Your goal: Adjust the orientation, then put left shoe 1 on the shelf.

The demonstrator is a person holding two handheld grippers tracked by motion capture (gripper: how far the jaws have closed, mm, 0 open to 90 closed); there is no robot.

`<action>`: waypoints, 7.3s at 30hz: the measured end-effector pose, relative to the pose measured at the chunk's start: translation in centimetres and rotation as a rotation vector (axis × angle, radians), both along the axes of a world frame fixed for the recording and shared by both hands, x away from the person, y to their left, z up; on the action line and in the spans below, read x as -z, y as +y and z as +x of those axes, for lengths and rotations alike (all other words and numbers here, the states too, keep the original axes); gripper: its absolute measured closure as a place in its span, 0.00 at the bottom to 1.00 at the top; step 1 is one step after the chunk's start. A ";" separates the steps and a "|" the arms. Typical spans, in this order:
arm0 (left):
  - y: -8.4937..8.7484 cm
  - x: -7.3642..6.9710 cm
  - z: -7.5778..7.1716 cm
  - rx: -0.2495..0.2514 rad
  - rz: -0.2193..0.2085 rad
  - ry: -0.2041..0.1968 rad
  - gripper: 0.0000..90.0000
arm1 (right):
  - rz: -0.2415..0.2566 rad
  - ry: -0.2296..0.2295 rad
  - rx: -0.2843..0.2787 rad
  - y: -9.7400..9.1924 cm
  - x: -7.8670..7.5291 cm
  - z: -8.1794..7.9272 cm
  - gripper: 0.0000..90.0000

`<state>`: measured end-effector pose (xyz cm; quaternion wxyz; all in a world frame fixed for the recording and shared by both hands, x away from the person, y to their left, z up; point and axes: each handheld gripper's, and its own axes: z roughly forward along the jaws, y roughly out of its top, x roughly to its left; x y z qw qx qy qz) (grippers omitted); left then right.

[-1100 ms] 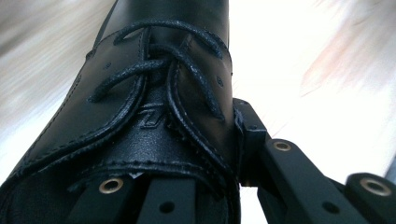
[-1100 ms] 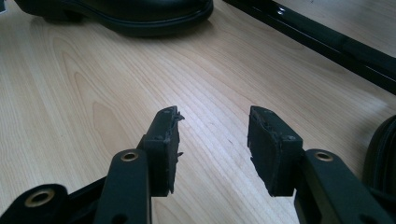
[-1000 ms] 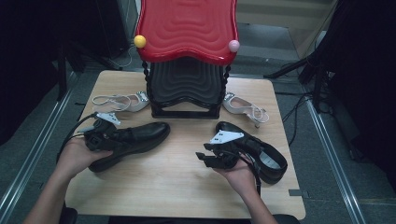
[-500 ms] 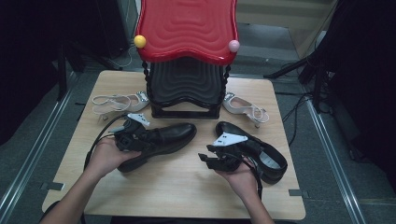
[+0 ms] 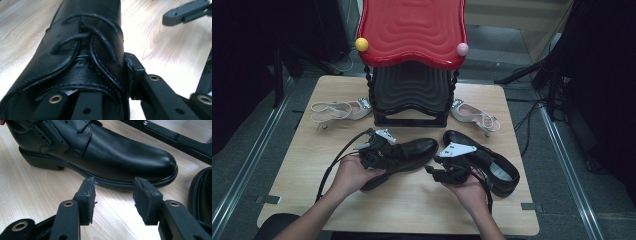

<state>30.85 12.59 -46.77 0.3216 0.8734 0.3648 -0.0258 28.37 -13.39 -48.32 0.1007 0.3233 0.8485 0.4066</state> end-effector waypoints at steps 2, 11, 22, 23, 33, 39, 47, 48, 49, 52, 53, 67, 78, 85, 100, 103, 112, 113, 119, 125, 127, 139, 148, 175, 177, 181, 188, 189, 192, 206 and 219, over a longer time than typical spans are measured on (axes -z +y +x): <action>0.1 0.1 0.2 0.018 -0.016 0.034 0.76 | 0.000 0.003 0.002 0.1 0.1 0.1 0.60; 0.8 -0.9 0.0 0.062 0.021 0.018 0.64 | 0.004 0.013 0.000 0.4 -0.1 0.1 0.61; 3.9 -4.0 -0.8 0.062 0.038 -0.049 0.62 | 0.043 0.037 0.004 0.5 -0.5 -0.2 0.69; 4.3 -4.3 -0.8 0.062 0.025 -0.053 0.62 | 0.043 0.037 0.004 0.5 -0.5 -0.2 0.69; 8.7 -5.1 0.0 0.041 -0.038 -0.079 0.88 | 0.062 0.056 0.005 1.4 -0.2 -0.3 0.89; 10.7 -3.0 1.2 0.011 -0.049 -0.063 0.99 | 0.037 0.069 -0.012 2.4 0.1 -0.7 1.00; 11.4 -0.5 1.7 0.003 -0.034 -0.079 0.99 | 0.009 0.100 -0.014 3.9 0.7 -0.6 1.00; 11.4 -0.5 1.7 0.003 -0.034 -0.079 1.00 | 0.009 0.099 -0.011 3.9 0.7 -0.6 1.00; 11.4 -0.3 1.8 -0.006 -0.040 -0.073 1.00 | 0.004 0.089 -0.009 4.0 0.7 -0.7 1.00; 11.2 0.2 1.8 -0.004 -0.021 -0.075 1.00 | -0.009 0.067 -0.016 4.2 0.8 -0.7 1.00; 11.1 0.3 1.8 -0.002 -0.016 -0.072 1.00 | -0.010 0.067 -0.014 4.3 0.8 -0.7 1.00; 10.5 1.9 2.2 -0.019 -0.047 -0.032 1.00 | 0.017 0.108 0.015 4.9 1.5 0.3 1.00; 10.1 2.1 1.9 -0.009 -0.050 -0.021 1.00 | 0.027 0.125 0.043 5.1 1.8 1.0 1.00; 8.6 2.0 1.4 0.021 -0.064 0.000 1.00 | 0.027 0.141 0.071 4.4 1.7 1.4 1.00; 6.6 2.9 1.1 -0.018 -0.120 0.050 1.00 | 0.033 0.141 0.117 3.5 1.7 2.0 1.00; 6.3 2.9 0.9 -0.009 -0.112 0.041 1.00 | 0.041 0.147 0.133 3.3 1.7 2.2 1.00; 4.9 3.1 0.5 -0.005 -0.120 0.037 1.00 | 0.041 0.162 0.121 2.6 1.1 1.9 1.00; 4.7 3.2 0.3 -0.001 -0.121 0.036 1.00 | 0.037 0.157 0.117 2.6 1.0 1.6 1.00; 3.7 3.3 0.1 0.015 -0.137 0.043 1.00 | 0.038 0.152 0.129 2.1 0.8 1.6 1.00; 2.7 3.6 0.0 -0.005 -0.169 0.059 1.00 | 0.035 0.156 0.156 1.5 0.7 2.1 1.00; 2.3 3.8 -0.1 -0.010 -0.186 0.066 1.00 | 0.035 0.159 0.166 1.2 0.6 2.2 1.00; 0.6 3.8 -0.3 -0.002 -0.186 0.038 1.00 | 0.018 0.144 0.193 0.2 0.5 2.7 1.00; 0.8 3.3 -0.1 0.008 -0.137 0.015 0.81 | 0.004 0.115 0.196 -0.5 0.5 2.9 0.92; 4.2 -5.8 3.6 0.042 -0.213 -0.077 0.92 | 0.053 0.325 0.099 1.5 -4.7 0.0 0.63; 4.1 -6.4 4.2 0.036 -0.212 -0.078 0.96 | 0.042 0.349 0.093 2.0 -4.8 0.0 0.65; 4.0 -7.3 5.1 0.051 -0.198 -0.098 1.00 | 0.037 0.377 0.087 2.7 -4.5 0.0 0.65; 3.9 -9.9 6.2 0.058 -0.212 -0.126 1.00 | 0.014 0.409 0.065 4.3 -4.1 0.2 0.65; 3.9 -10.3 6.4 0.057 -0.214 -0.131 1.00 | 0.014 0.409 0.065 4.3 -4.1 0.2 0.65; 3.9 -11.4 6.9 0.061 -0.205 -0.145 1.00 | 0.003 0.421 0.052 5.4 -3.8 0.2 0.63; 3.2 -15.7 8.6 0.077 -0.200 -0.189 1.00 | -0.080 0.469 0.054 7.6 -1.4 0.9 0.64; 2.7 -20.9 10.7 0.058 -0.199 -0.236 1.00 | -0.149 0.467 0.074 8.9 -0.6 0.6 0.66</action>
